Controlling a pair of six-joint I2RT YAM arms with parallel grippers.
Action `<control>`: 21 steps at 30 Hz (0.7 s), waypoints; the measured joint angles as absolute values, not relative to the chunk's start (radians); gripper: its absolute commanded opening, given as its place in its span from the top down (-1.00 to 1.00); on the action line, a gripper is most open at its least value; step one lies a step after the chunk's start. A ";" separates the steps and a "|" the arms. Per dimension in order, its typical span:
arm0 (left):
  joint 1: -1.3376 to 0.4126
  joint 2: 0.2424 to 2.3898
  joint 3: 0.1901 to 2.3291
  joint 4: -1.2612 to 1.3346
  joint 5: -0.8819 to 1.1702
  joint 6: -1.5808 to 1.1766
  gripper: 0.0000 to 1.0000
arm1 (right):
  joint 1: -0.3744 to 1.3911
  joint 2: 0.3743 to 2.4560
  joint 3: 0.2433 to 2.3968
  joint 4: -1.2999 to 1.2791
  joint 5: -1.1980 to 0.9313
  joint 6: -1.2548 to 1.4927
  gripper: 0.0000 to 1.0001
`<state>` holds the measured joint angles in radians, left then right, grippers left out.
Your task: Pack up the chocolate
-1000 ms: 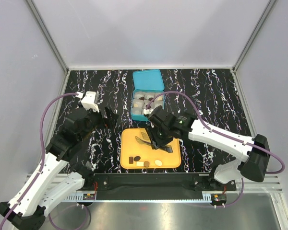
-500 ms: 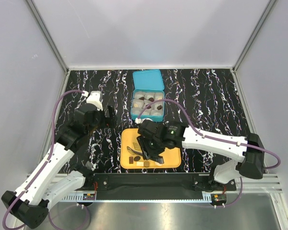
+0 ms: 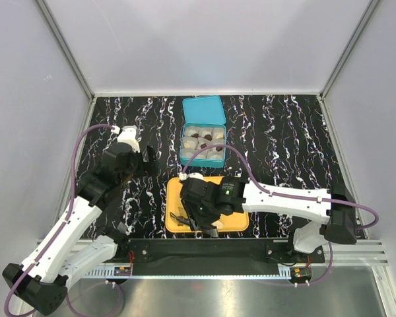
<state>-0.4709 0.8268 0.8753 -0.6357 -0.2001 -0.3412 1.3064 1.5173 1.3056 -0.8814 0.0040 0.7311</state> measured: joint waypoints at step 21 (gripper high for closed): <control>-0.471 0.824 0.875 -0.635 -0.204 -0.341 -0.98 | 1.348 1.583 1.360 -0.976 0.056 0.801 0.05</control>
<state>-0.4709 0.8238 0.8753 -0.6350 -0.2039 -0.3408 1.3476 1.5833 1.3602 -0.9756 0.0555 0.8013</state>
